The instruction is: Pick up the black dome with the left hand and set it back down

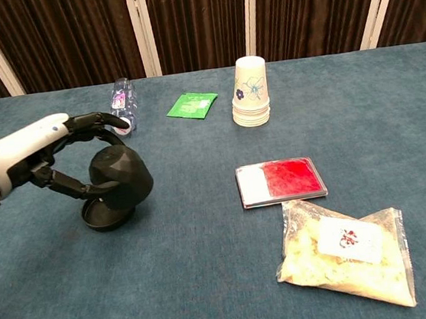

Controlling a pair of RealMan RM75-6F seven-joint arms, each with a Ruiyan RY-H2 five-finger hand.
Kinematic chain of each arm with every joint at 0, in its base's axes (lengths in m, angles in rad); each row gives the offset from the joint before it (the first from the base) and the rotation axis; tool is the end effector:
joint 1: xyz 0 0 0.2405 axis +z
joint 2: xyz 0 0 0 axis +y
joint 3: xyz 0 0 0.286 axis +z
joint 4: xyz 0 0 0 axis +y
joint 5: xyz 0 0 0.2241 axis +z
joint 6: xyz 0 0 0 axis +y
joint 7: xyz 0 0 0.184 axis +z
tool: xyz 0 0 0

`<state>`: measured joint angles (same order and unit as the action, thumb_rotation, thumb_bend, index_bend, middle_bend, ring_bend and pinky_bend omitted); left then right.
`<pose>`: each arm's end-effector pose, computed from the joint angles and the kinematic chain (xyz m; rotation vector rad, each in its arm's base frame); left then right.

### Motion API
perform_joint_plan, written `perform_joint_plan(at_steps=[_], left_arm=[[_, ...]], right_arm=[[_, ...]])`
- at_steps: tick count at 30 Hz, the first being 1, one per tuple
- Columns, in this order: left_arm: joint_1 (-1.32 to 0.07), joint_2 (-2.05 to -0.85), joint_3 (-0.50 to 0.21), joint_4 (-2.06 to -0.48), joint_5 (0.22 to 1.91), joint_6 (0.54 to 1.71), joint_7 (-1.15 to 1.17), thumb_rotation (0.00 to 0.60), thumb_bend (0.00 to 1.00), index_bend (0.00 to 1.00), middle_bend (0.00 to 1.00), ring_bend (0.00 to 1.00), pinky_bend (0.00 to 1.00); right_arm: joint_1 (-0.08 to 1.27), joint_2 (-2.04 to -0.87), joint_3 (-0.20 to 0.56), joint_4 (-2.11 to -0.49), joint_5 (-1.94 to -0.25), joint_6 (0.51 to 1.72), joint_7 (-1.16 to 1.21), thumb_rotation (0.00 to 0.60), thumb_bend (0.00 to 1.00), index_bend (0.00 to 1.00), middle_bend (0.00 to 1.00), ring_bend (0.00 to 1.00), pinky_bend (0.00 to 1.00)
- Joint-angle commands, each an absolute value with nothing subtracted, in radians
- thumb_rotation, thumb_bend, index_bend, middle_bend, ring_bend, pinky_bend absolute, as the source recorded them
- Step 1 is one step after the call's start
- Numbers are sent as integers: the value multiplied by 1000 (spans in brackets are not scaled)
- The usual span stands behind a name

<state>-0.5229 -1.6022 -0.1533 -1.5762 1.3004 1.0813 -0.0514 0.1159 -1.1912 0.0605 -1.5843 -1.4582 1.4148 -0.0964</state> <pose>-0.1751 0.3342 -0.0530 -1.6396 -1.4088 -1.2667 -0.3458 -0.2372 0.1284 1.4214 -0.9099 0.8358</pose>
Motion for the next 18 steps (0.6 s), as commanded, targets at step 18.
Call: perform_joint_plan(at_steps=[18], left_arm=[[-594,-1743,-154,-1506,1268,1033,74,600,245,87,0,0,0]], right_arm=[[114,-1184,63,-1581,-1457,1416,-74,600,150,42,24,42,10]])
